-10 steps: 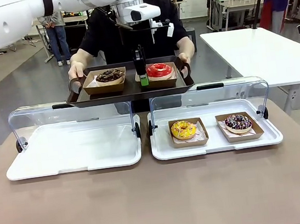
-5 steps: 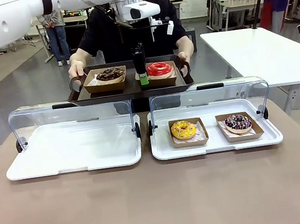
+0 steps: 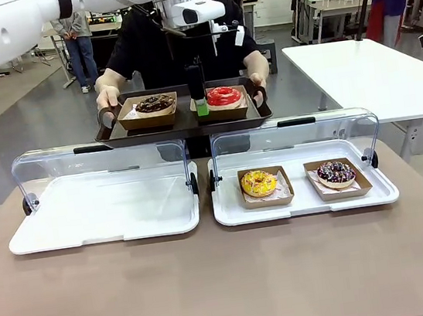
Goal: Provide the desired donut to the person.
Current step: Place the picked Paper togo box onto the Handle tray extended by the person.
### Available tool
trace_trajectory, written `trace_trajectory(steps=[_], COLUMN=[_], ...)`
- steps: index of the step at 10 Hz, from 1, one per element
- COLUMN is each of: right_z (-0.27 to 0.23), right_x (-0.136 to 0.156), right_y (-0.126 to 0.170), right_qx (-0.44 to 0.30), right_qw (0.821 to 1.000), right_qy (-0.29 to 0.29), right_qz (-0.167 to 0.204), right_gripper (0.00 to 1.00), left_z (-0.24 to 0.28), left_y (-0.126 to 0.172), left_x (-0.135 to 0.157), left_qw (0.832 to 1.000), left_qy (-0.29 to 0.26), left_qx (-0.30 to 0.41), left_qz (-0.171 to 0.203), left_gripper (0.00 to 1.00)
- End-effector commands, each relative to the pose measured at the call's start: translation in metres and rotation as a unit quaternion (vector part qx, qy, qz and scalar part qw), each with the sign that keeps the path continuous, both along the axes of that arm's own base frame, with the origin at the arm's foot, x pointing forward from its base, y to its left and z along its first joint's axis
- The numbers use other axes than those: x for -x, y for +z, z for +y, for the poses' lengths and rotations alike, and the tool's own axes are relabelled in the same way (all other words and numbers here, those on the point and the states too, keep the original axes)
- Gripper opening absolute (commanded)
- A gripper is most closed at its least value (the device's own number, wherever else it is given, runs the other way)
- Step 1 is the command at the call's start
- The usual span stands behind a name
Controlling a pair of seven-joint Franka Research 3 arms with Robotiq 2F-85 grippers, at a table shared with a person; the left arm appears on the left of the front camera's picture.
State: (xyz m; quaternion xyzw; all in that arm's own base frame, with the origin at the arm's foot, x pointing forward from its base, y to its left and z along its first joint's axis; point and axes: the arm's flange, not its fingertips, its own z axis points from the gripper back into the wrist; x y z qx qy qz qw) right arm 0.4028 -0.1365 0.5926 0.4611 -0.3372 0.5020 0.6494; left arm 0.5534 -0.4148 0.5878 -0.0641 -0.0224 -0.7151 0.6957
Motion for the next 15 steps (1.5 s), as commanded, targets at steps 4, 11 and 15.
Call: trace_trajectory(steps=[4, 11, 15], right_z=[0.000, 0.000, 0.000], right_x=[0.001, 0.001, 0.001], right_y=[0.000, 0.000, 0.000], right_qx=[-0.003, -0.003, -0.003], right_qw=[1.000, 1.000, 1.000], right_qy=[0.003, 0.003, 0.003], right_qz=[-0.001, -0.001, -0.001], right_gripper=[1.00, 1.00, 1.00], left_z=[0.099, 0.316, 0.357], left_y=[0.057, 0.016, 0.013], left_x=[0.065, 0.134, 0.126], left_qw=[0.998, 0.981, 0.976], left_qy=[-0.018, 0.064, 0.123], left_qx=[0.048, 0.133, 0.139], left_qz=[-0.041, -0.124, -0.111], left_gripper=[0.95, 0.95, 0.95])
